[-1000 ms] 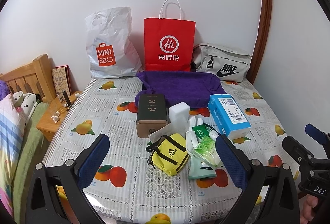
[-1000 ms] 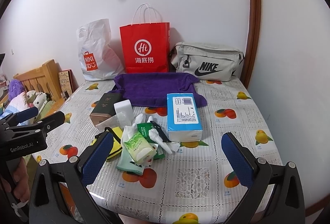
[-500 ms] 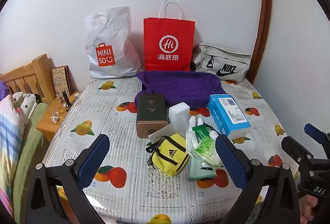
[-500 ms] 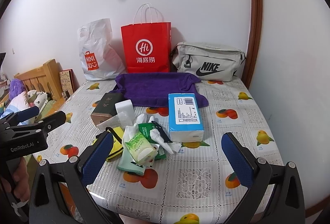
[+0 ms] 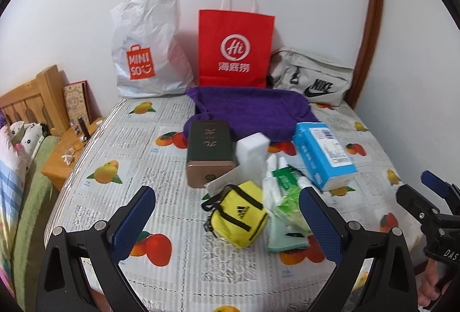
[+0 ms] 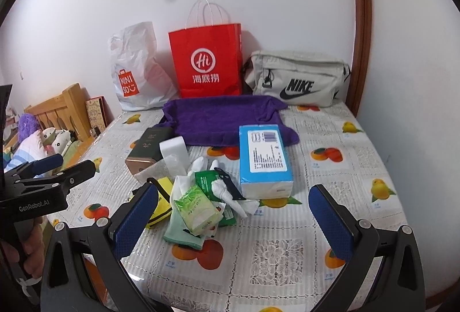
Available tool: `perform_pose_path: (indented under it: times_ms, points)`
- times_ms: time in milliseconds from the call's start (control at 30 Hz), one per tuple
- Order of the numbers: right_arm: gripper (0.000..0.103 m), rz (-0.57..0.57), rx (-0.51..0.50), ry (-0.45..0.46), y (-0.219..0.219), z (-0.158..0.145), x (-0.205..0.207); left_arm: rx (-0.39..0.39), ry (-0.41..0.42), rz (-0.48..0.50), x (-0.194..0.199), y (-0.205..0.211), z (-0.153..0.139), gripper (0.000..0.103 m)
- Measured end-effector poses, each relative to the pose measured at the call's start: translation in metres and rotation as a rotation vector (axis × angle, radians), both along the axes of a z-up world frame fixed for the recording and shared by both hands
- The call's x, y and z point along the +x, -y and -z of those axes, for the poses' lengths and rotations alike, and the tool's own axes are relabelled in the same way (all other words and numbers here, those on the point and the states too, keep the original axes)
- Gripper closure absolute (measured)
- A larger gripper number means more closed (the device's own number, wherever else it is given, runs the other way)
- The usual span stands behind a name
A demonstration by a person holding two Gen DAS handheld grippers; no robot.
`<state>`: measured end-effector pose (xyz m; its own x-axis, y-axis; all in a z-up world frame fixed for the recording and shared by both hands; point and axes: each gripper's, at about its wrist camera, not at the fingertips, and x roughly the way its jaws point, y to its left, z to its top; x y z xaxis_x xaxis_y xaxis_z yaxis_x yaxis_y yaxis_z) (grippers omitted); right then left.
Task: Organize soft objects
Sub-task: 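Grasp the yellow Adidas pouch with the left gripper while the right grasps the green tissue pack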
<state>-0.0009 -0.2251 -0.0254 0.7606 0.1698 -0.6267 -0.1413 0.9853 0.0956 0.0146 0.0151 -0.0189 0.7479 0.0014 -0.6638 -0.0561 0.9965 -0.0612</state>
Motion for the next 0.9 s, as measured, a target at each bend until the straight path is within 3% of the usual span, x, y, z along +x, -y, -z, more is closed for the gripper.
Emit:
perform_pose_path:
  times_ms: [267, 400, 600, 900]
  points:
    - [0.000, -0.047, -0.010, -0.072, -0.009, 0.041, 0.023, 0.012, -0.069, -0.062, 0.023, -0.020, 0.039, 0.002]
    - [0.000, -0.120, -0.006, -0.071, -0.022, 0.056, 0.031, -0.027, -0.115, -0.053, 0.033, -0.030, 0.057, 0.003]
    - [0.004, -0.205, -0.074, -0.107, -0.048, 0.084, 0.043, -0.060, -0.184, -0.046, 0.045, -0.042, 0.082, 0.004]
    - [0.007, -0.283, -0.170, -0.136, -0.072, 0.114, 0.062, -0.106, -0.209, -0.059, 0.049, -0.065, 0.102, 0.004]
